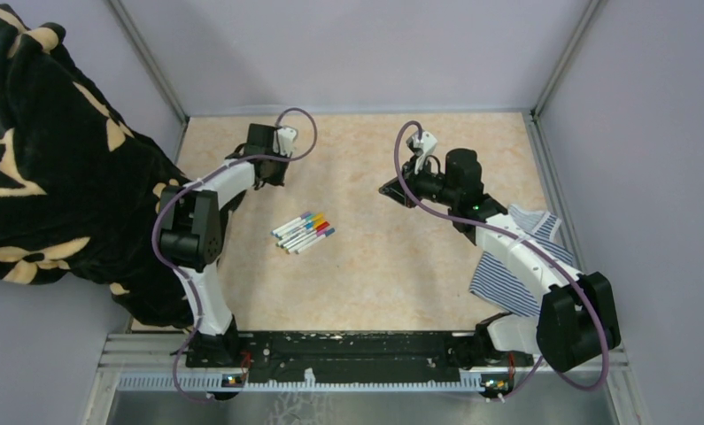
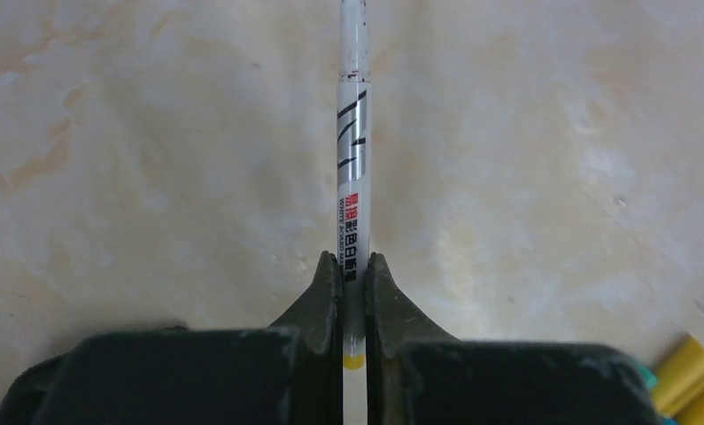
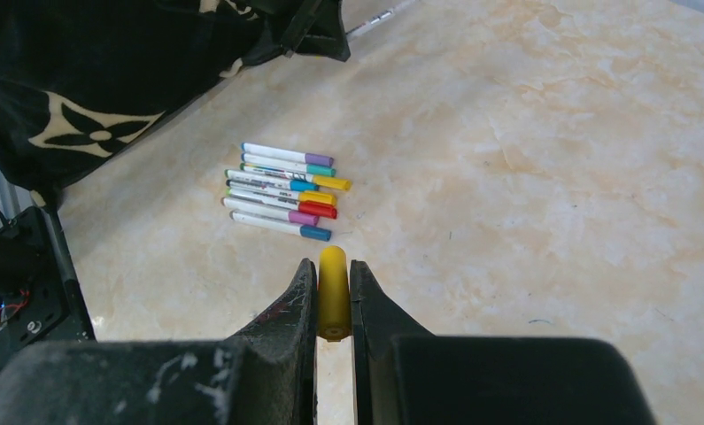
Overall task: Open the pen caps
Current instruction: Place the pen at the center of the board.
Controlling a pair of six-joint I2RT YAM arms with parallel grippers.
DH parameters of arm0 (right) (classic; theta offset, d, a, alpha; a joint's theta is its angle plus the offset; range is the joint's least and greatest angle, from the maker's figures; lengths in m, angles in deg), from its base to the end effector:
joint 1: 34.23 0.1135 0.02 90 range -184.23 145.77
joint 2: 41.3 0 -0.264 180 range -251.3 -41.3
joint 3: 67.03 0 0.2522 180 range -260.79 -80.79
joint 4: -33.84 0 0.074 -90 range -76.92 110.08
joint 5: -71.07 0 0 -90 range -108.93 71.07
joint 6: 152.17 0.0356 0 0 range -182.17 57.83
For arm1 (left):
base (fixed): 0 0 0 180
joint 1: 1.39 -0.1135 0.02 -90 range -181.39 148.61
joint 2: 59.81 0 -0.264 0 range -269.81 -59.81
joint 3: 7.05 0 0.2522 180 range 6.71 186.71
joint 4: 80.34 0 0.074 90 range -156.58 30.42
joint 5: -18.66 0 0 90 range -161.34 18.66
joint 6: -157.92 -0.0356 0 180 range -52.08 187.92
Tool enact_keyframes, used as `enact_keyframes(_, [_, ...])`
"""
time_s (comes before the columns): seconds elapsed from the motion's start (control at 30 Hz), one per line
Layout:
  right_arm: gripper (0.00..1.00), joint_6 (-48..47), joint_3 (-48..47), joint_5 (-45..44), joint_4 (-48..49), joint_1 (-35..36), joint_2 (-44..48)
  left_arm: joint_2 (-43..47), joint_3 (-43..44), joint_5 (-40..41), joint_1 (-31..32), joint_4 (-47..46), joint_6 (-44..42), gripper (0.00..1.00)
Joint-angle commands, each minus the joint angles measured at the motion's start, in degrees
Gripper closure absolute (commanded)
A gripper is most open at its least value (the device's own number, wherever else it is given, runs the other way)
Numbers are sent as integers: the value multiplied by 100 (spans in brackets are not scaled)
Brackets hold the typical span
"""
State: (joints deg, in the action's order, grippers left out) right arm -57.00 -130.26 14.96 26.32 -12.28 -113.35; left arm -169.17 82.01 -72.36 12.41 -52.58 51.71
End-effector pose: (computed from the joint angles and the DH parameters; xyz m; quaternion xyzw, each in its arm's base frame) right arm 0.2590 0.1258 0.2968 -0.2846 0.7320 0.3612 0.5027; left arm 0.4051 -0.1002 0.1936 0.2448 0.9011 -0.0008 0.3580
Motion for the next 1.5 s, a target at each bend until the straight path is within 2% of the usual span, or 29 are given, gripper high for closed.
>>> enact_keyframes(0.0, [100, 38, -16, -48, 357, -16, 191, -377, 609, -62, -345, 322, 779, 100])
enact_keyframes(0.23, [100, 32, -1, -30, 369, -16, 183, -763, 935, 92, -498, 508, 1460, 100])
enact_keyframes(0.47, [100, 41, -10, -9, 369, -16, 191, -1007, 1150, -121, -597, 803, 1858, 99])
enact_keyframes(1.17, [100, 72, -8, -14, 391, -16, 148, -1237, 1144, -217, -642, 887, 2016, 70])
enact_keyframes(1.47, [100, 72, 1, -14, 400, -16, 120, -1248, 1124, -208, -649, 881, 2043, 67])
